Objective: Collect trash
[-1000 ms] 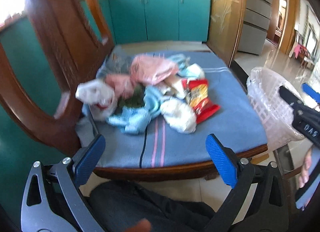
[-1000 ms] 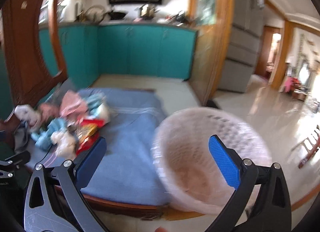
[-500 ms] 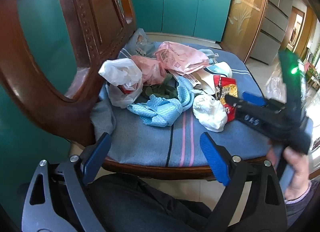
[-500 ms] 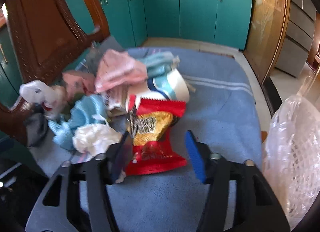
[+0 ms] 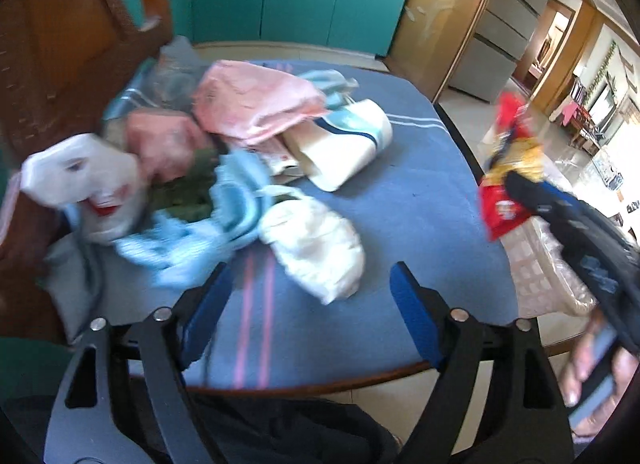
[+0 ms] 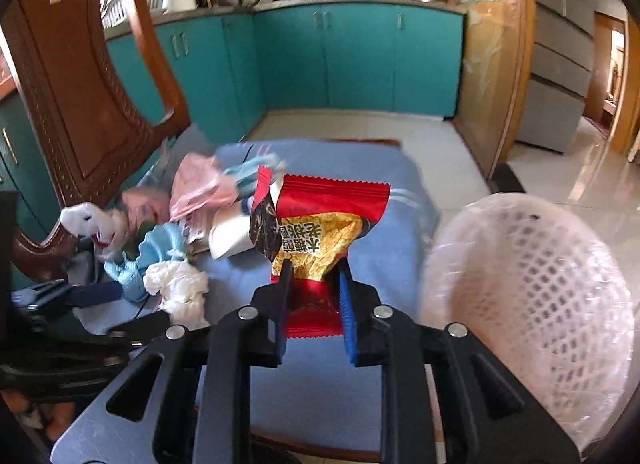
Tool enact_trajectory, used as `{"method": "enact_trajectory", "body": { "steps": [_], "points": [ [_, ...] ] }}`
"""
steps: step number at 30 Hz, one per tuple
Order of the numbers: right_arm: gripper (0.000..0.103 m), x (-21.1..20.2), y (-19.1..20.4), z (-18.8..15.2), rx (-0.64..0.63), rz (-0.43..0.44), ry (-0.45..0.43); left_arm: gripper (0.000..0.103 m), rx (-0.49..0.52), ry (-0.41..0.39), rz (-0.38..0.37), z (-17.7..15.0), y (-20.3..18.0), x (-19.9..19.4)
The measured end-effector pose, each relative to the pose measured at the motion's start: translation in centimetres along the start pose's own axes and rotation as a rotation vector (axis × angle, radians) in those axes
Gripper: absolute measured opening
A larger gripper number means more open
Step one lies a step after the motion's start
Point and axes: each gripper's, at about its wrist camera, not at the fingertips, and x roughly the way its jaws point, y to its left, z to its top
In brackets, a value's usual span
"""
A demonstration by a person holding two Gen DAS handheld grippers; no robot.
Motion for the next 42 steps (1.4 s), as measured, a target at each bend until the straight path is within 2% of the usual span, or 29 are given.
{"method": "enact_trajectory", "body": {
  "steps": [5, 6, 7, 9, 11, 19, 24, 35, 42],
  "points": [
    [0.022, -2.0, -1.2, -0.5, 0.0, -0.022, -0.016, 0.084, 0.023, 0.044, 0.065, 0.6, -1.3, 2.7],
    [0.022, -2.1, -1.3, -0.5, -0.003, -0.023, -0.017, 0.077, 0.028, 0.055, 0.073, 0.5, -1.5, 3.2],
    [0.022, -2.1, -1.2, -0.5, -0.006, -0.028, -0.018, 0.062, 0.036, 0.067, 0.076, 0.4, -1.6, 3.7],
    [0.022, -2.2, -1.4, -0.7, -0.008, -0.032, -0.014, 0.043, 0.038, 0.091, 0.062, 0.1, -1.7, 4.1],
    [0.022, -2.1, -1.4, -0.8, -0.005, -0.024, -0.009, 0.038, 0.036, 0.078, 0.053, -0.2, -1.6, 3.7],
    [0.022, -0.9, 0.4, -0.5, -0.024, 0.002, 0.029, 0.037, 0.052, 0.017, 0.083, -1.9, -0.8, 0.2],
    [0.022, 0.7, 1.7, -1.0, -0.075, -0.007, 0.09, 0.037, 0.029, -0.003, 0.082, -2.7, 0.2, -0.8],
    [0.023, 4.3, 3.4, -1.3, -0.121, 0.003, 0.192, 0.037, 0.013, -0.038, 0.071, -3.3, 1.0, -2.3],
    [0.026, 5.3, 3.4, -1.5, -0.098, 0.001, 0.214, 0.038, 0.0, -0.035, 0.065, -3.8, 1.5, -2.3]
  ]
}}
